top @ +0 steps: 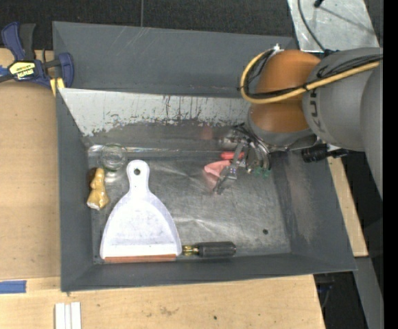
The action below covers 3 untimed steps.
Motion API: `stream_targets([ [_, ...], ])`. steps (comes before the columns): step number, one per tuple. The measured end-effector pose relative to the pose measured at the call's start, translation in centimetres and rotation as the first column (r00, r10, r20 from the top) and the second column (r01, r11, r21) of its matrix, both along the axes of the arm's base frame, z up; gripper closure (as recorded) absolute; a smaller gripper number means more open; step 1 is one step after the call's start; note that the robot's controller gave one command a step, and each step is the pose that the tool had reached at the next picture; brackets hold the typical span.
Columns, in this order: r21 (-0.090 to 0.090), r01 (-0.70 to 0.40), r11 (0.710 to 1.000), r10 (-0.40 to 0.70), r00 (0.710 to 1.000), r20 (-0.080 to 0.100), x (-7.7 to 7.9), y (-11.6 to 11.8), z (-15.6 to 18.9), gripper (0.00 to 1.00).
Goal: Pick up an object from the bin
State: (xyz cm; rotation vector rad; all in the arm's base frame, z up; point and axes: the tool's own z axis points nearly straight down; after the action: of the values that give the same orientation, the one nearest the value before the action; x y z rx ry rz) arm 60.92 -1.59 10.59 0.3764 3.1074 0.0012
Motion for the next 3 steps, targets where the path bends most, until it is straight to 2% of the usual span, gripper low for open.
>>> stream_targets([
  [1, -0.004, -0.008, 1.000, 0.008, 1.000, -0.012, 0.7, 1.0, -3.0, 0.00],
  [2, 0.004, 0.199, 0.980, -0.200, 0.980, 0.018, 0.4, -0.1, -2.8, 1.00],
  [3, 0.004, 0.199, 0.980, -0.199, 0.980, 0.018, 0.4, -0.1, -2.8, 1.00],
])
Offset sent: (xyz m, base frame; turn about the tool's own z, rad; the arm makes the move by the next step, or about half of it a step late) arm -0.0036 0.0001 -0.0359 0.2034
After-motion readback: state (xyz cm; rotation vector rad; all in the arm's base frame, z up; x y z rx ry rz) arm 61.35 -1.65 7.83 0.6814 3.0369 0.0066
